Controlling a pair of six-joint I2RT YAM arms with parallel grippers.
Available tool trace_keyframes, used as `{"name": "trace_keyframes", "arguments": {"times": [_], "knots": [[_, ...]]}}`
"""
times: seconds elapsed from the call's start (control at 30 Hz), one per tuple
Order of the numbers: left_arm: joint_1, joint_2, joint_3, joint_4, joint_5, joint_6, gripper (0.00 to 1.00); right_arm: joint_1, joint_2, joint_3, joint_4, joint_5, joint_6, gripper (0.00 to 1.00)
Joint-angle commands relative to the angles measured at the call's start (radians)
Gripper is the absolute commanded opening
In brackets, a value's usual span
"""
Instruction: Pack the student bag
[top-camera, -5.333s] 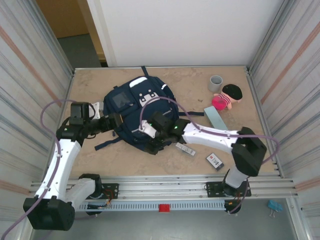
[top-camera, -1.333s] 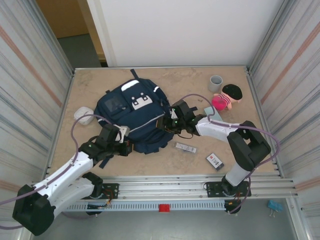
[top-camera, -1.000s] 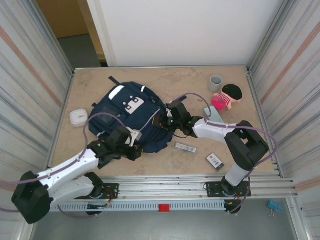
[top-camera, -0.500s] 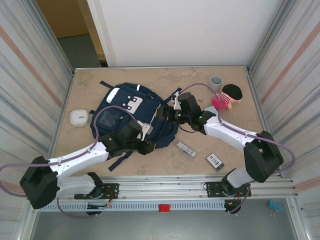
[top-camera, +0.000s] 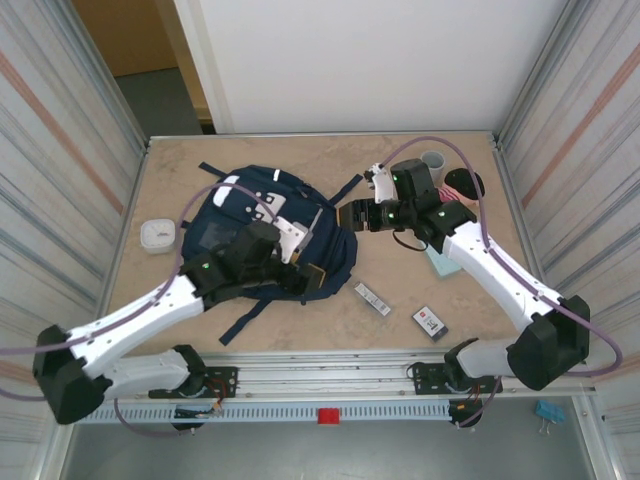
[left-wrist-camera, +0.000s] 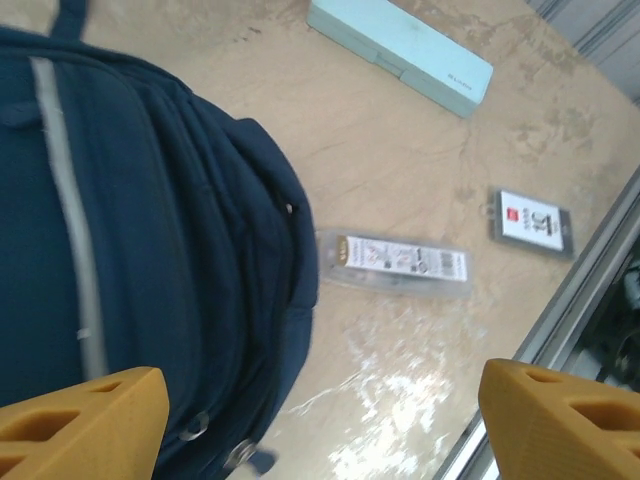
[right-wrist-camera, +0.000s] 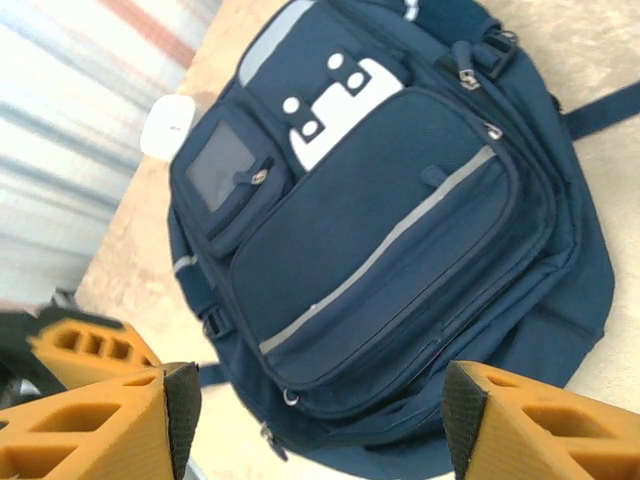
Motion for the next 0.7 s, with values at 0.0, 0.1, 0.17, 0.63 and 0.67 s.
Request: {"name": "trace_keyframes", "arguments": {"times": [0.0, 0.1, 0.17, 0.63, 0.67], "knots": [[-0.004, -0.123, 0.010, -0.152, -0.063, 0.266, 0.80, 0.001, 0.012, -0.012, -0.100, -0.120, -0.094, 0.66], [-0.005, -0.217, -0.058, -0.159, -0.115, 0.447, 0.72, 0.019, -0.007, -0.120, 0.000, -0.180, -0.033, 0.65], [-0.004, -0.266, -0.124, -0.129, -0.169, 0.563, 0.69, 0.050, -0.017, -0.183, 0.055, -0.188, -0.013, 0.65], [-0.006, -0.061, -0.402, 0.227, -0.183, 0.720, 0.69, 0.143, -0.081, -0.356, 0.093, -0.137, -0.025, 0.64], [-0.006, -0.058, -0.428, 0.286, -0.167, 0.728, 0.68, 0.131, -0.085, -0.365, 0.099, -0.147, -0.023, 0.64]]}}
